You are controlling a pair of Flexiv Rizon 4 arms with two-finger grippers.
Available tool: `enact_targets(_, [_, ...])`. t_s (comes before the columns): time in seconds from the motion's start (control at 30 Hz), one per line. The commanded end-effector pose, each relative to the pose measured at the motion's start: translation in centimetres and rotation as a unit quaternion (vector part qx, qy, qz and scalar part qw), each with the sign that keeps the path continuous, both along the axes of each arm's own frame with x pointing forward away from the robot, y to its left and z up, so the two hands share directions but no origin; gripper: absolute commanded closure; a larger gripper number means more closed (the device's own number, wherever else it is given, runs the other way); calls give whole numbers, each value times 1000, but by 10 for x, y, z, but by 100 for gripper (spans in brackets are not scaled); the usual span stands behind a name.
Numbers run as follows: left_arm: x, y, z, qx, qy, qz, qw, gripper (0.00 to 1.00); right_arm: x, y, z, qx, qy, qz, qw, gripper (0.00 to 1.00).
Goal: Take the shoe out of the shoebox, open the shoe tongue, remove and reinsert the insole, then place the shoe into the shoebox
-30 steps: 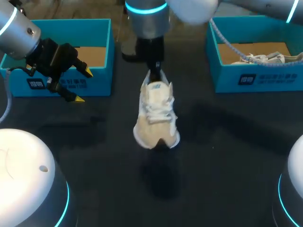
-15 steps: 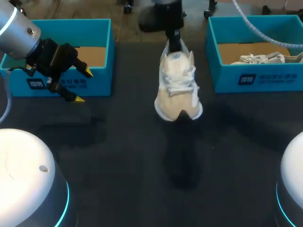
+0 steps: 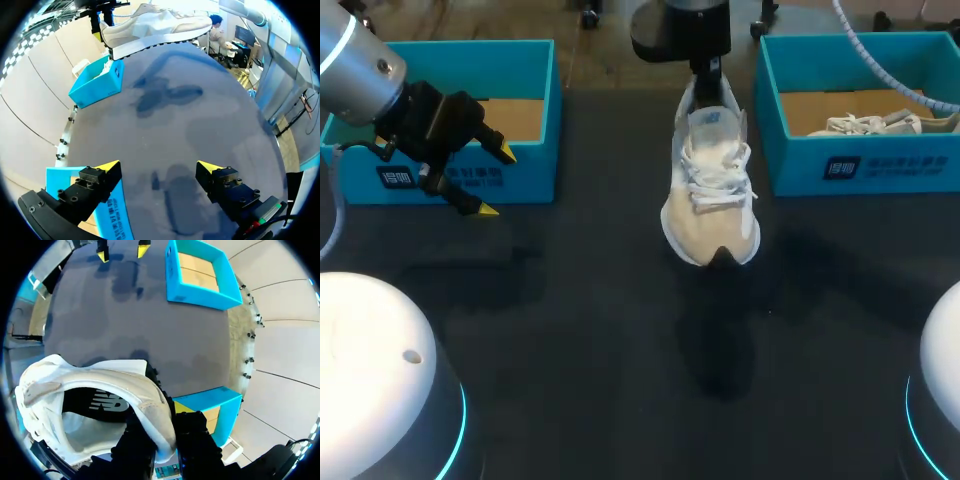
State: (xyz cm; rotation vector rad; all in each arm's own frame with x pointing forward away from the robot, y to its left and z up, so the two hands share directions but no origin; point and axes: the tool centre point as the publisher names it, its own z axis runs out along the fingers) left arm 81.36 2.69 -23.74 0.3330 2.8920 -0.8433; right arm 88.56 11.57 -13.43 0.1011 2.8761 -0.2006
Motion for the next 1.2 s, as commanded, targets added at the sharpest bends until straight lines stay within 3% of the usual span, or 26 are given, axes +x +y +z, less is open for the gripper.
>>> enact_targets(0.03, [0, 0, 0, 2, 0, 0, 1000, 0, 0, -2, 1, 2, 0, 1, 1000, 100])
enact_targets(0.23, [0, 0, 0, 2, 0, 0, 1000, 0, 0, -2, 1, 2, 0, 1, 1000, 100])
enact_targets(0.37, [0, 0, 0, 2, 0, 0, 1000, 0, 23, -34, -1, 31, -16, -27, 999, 100])
enact_targets(0.47, [0, 0, 0, 2, 0, 0, 1000, 0, 36, -52, 5, 19, -10, -22, 1000, 100])
enact_targets(0.63, [0, 0, 0, 2, 0, 0, 1000, 0, 53, -83, 12, 23, -9, 4, 1000, 100])
enact_targets(0.67, [0, 0, 0, 2, 0, 0, 1000, 0, 60, -93, 14, 11, 7, 11, 1000, 100])
enact_targets(0.83, [0, 0, 0, 2, 0, 0, 1000, 0, 81, -130, 25, 8, -4, 51, 999, 100])
enact_targets(1.03, [0, 0, 0, 2, 0, 0, 1000, 0, 110, -179, 23, 5, -17, 93, 996, 100])
enact_targets(1.2, [0, 0, 0, 2, 0, 0, 1000, 0, 136, -203, 26, -3, -21, 116, 993, 100])
